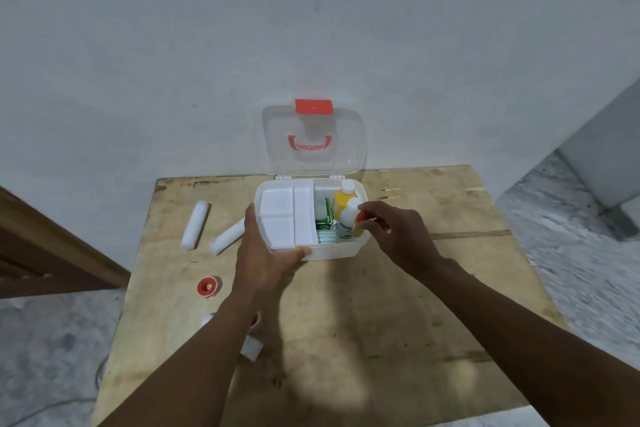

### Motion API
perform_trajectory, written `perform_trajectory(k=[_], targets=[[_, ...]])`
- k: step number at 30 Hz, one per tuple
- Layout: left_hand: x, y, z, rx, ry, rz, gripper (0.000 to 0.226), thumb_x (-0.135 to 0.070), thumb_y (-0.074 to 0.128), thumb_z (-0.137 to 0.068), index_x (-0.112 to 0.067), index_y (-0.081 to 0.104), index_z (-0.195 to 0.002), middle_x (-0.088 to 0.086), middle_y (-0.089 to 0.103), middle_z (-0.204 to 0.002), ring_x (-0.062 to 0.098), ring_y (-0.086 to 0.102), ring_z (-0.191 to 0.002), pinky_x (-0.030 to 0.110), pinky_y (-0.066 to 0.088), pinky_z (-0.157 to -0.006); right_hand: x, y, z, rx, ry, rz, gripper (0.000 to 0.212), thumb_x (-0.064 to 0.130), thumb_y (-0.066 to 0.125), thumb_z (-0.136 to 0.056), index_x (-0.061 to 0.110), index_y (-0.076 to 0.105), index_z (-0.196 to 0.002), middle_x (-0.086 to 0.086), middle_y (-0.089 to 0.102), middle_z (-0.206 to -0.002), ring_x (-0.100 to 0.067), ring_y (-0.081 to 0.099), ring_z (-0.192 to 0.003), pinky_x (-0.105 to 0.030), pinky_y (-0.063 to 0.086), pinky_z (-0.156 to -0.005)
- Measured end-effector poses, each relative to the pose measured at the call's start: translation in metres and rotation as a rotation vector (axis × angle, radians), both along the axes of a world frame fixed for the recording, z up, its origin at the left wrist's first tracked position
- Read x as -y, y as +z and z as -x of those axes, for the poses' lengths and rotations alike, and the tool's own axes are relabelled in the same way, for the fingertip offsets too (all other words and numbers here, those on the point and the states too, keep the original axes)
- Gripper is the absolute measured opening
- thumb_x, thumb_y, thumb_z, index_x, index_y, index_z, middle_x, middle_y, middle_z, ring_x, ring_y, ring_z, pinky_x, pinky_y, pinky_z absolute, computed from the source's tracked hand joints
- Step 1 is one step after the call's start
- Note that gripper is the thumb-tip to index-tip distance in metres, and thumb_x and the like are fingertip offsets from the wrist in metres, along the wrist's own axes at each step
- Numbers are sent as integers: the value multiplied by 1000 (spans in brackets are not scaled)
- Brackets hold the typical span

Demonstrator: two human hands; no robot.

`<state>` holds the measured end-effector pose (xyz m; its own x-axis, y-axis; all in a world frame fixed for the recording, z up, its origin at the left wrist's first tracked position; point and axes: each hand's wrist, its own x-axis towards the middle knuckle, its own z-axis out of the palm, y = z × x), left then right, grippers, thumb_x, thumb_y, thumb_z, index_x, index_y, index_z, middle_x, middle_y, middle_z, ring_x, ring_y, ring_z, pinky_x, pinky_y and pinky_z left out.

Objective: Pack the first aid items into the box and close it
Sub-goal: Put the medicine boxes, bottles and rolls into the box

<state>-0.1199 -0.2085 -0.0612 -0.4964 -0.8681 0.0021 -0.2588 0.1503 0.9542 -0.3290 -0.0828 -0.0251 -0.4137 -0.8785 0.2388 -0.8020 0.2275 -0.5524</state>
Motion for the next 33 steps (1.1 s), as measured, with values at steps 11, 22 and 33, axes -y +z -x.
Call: perform_trajectory(k=[11,22,33], targets=[[4,-7,0,17,-5,28,93,-21,93,-60,-27,37,-134,-22,53,-116,-14,50,-106,3,43,-70,15,-3,9,-126,35,-203,13,19,74,-83,15,78,-94,-3,69,-90,-26,62,-86,-37,50,-71],[4,-5,1,10,4,19,94,-23,92,-58,-30,36,-133,-26,53,-112,-19,50,-103,-1,42,-71,38,6,7,-192,-65,-543,20,33,74,-76,19,79,-89,-5,72,-93,-28,65,-88,-35,52,-72],[5,-7,0,3,1,13,96,-25,93,-57,-29,35,-134,-24,53,-114,-12,51,-106,12,43,-74,42,4,2,-186,-108,-558,30,37,80,-73,14,78,-92,-7,72,-95,-27,66,-85,-34,52,-72]])
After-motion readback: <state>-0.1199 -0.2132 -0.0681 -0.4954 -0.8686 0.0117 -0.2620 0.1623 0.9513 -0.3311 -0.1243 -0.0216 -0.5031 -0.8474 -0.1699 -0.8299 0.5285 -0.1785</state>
